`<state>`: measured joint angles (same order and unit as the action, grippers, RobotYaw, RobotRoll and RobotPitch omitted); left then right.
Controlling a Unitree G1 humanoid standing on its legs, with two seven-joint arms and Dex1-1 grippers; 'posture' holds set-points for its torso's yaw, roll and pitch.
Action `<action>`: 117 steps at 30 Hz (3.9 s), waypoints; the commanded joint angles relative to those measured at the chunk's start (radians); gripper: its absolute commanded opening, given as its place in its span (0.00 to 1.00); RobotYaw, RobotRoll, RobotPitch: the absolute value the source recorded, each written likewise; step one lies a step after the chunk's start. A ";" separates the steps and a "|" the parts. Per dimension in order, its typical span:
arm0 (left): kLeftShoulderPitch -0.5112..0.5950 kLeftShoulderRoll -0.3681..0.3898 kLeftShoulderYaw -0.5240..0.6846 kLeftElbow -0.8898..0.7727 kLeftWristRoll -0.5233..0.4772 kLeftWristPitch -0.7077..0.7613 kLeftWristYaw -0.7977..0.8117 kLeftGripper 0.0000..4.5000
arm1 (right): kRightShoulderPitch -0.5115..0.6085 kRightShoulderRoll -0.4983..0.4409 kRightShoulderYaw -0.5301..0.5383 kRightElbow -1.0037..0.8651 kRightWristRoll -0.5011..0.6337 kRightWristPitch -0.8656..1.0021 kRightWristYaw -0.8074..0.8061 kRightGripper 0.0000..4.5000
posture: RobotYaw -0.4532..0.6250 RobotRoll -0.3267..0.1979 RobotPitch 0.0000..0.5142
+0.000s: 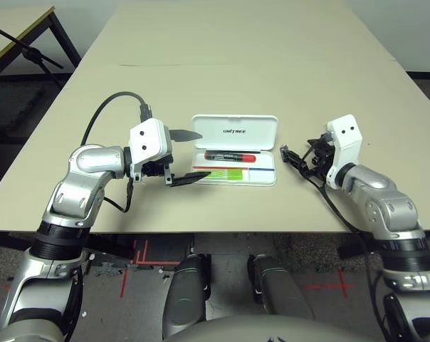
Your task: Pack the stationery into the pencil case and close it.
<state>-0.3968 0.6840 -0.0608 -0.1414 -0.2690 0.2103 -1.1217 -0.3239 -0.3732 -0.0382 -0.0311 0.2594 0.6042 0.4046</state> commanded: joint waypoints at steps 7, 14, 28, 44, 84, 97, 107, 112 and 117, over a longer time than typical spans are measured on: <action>0.003 0.008 -0.010 -0.022 -0.008 0.016 0.001 1.00 | -0.044 0.057 0.050 0.071 -0.062 0.065 -0.073 1.00 | 0.40 0.62 0.27; -0.003 0.007 -0.013 -0.024 -0.009 0.021 0.000 1.00 | -0.068 0.067 0.070 0.079 -0.081 0.101 -0.071 1.00 | 0.40 0.62 0.28; -0.019 0.003 -0.024 -0.024 -0.009 0.034 0.000 1.00 | -0.090 -0.015 0.090 0.034 -0.088 0.177 0.007 0.12 | 0.39 0.62 0.28; -0.023 0.011 -0.022 -0.015 -0.014 0.033 -0.011 1.00 | -0.180 -0.329 0.129 0.054 -0.031 0.047 0.486 0.08 | 0.39 0.62 0.30; 0.012 0.020 -0.015 -0.054 -0.012 0.043 0.013 1.00 | -0.332 -0.214 0.365 0.277 -0.139 -0.385 0.907 0.40 | 0.44 0.62 0.29; 0.043 0.015 0.022 -0.042 -0.034 0.082 0.049 1.00 | -0.197 -0.253 0.139 0.158 0.088 -0.365 0.931 0.99 | 0.43 0.62 0.28; -0.001 -0.014 0.114 0.114 -0.047 0.210 0.198 1.00 | 0.087 -0.384 -0.069 0.014 0.232 -0.276 0.904 0.99 | 0.37 0.62 0.27; -0.096 -0.034 0.121 0.277 -0.016 0.321 0.315 0.96 | 0.190 -0.417 -0.131 -0.044 0.290 -0.242 0.893 1.00 | 0.35 0.62 0.26; -0.223 -0.084 0.144 0.442 -0.018 0.396 0.410 0.61 | 0.226 -0.415 -0.161 -0.084 0.309 -0.231 0.852 1.00 | 0.33 0.62 0.25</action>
<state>-0.5966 0.6137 0.0702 0.2464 -0.2952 0.5837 -0.7426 -0.1094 -0.7819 -0.1789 -0.0875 0.5562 0.3642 1.2711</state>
